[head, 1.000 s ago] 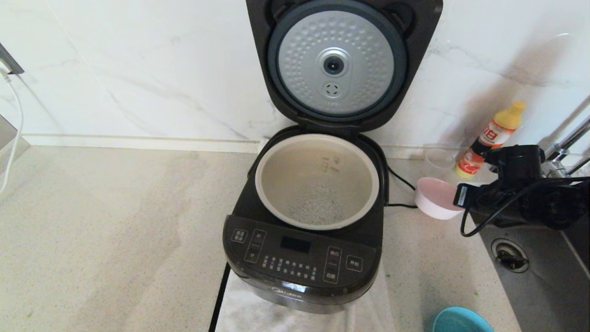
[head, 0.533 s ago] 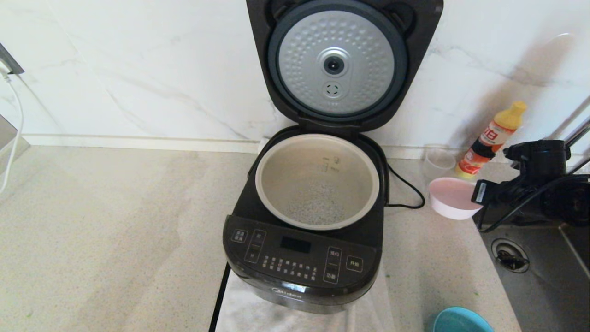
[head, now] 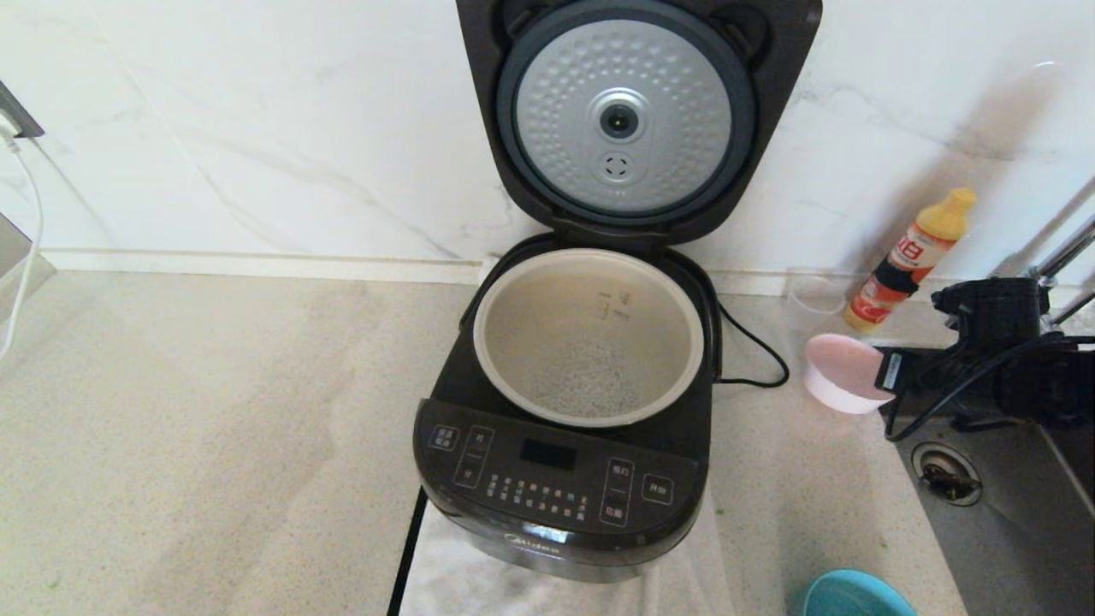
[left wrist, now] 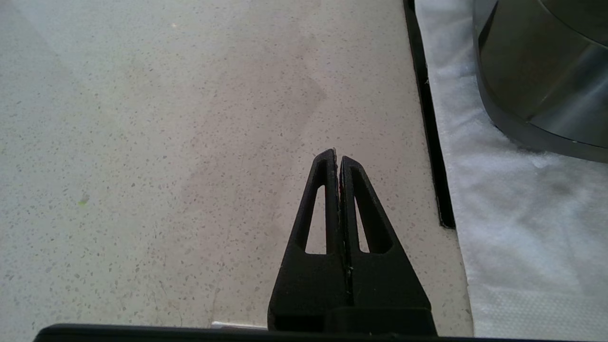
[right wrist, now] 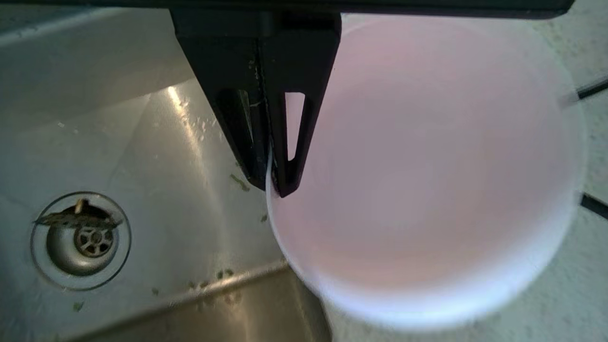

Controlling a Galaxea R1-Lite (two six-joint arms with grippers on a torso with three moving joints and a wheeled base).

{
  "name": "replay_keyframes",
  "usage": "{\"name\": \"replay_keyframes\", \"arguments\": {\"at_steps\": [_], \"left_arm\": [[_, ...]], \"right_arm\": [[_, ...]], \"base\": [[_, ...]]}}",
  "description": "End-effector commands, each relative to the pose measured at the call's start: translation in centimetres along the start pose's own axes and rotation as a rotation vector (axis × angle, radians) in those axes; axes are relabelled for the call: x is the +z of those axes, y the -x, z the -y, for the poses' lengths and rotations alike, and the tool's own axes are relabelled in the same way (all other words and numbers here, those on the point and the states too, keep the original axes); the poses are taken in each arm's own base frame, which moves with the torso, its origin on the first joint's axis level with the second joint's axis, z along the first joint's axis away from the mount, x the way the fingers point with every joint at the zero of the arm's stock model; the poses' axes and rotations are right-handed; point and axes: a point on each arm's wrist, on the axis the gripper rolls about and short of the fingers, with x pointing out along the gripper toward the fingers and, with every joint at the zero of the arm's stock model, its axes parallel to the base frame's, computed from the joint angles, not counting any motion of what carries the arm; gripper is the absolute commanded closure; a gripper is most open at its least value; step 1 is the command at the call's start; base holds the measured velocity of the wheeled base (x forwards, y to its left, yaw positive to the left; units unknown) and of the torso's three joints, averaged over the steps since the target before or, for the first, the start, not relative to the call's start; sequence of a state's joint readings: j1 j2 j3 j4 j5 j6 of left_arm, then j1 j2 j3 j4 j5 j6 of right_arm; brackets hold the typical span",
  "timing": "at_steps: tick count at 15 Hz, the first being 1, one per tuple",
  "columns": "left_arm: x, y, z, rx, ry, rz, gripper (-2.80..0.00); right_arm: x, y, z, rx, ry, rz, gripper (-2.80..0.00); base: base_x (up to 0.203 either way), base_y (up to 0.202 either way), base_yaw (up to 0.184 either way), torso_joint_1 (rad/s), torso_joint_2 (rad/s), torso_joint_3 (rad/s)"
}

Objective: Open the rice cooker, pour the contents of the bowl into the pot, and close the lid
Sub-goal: Place the bowl on the table

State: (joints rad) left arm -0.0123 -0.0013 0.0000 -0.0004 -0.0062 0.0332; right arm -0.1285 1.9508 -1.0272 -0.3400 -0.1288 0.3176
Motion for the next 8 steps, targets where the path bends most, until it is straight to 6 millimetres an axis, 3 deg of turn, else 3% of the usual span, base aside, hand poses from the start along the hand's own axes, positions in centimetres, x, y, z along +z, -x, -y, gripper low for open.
{"name": "replay_keyframes", "arguments": {"at_steps": [1,4,8], "left_arm": [[0.0,0.0,0.0,0.000,-0.001,-0.003,0.00],[0.0,0.0,0.0,0.000,-0.001,-0.003,0.00],[0.0,0.0,0.0,0.000,-0.001,-0.002,0.00]], "right_arm": [[-0.9,-0.6,-0.4,0.004,0.008,-0.026,0.00],[-0.9,0.3,-1.4,0.034,0.022,-0.010,0.00],[-1.2,-0.1,-2.0,0.044,0.029,-0.002,0.00]], "base": [[0.000,0.000,0.000,0.000,0.00,0.000],[0.000,0.000,0.000,0.000,0.00,0.000],[0.000,0.000,0.000,0.000,0.00,0.000]]}}
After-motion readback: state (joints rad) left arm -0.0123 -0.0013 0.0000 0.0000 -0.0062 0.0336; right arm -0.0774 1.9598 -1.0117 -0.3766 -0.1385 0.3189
